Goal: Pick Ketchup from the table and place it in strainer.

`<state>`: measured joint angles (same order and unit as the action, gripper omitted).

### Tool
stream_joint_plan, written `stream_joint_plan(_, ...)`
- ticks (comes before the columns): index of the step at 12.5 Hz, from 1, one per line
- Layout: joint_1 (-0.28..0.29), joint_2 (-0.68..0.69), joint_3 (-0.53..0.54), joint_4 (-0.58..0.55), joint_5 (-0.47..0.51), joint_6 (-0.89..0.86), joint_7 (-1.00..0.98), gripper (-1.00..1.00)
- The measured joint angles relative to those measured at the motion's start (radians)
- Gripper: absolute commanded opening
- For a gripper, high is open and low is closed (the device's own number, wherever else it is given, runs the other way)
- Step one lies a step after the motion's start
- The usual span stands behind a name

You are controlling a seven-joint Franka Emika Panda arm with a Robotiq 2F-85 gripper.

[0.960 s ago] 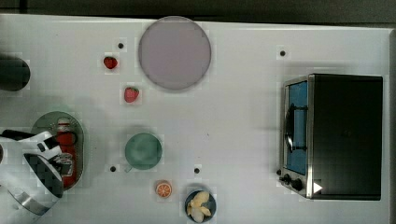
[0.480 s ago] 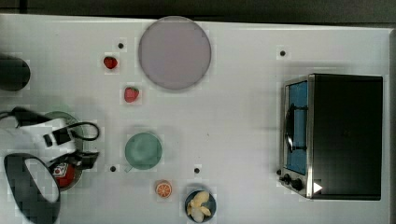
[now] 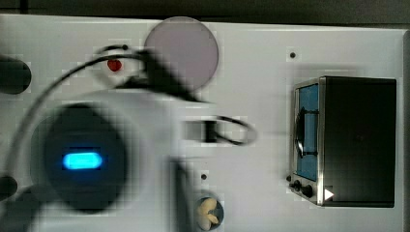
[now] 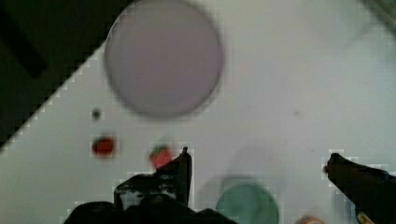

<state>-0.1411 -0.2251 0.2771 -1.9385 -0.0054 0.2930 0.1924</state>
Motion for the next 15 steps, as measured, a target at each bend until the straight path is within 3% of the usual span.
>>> stream_joint_plan(3, -0.068, -0.005, -0.137, -0.029, 0.000, -0.046, 0.000, 1.00)
stream_joint_plan(6, -0.100, 0.003, -0.179, -0.058, -0.003, -0.141, 0.000, 1.00)
stream_joint_plan(15, -0.022, -0.004, -0.100, -0.060, -0.003, -0.136, -0.002, 1.00)
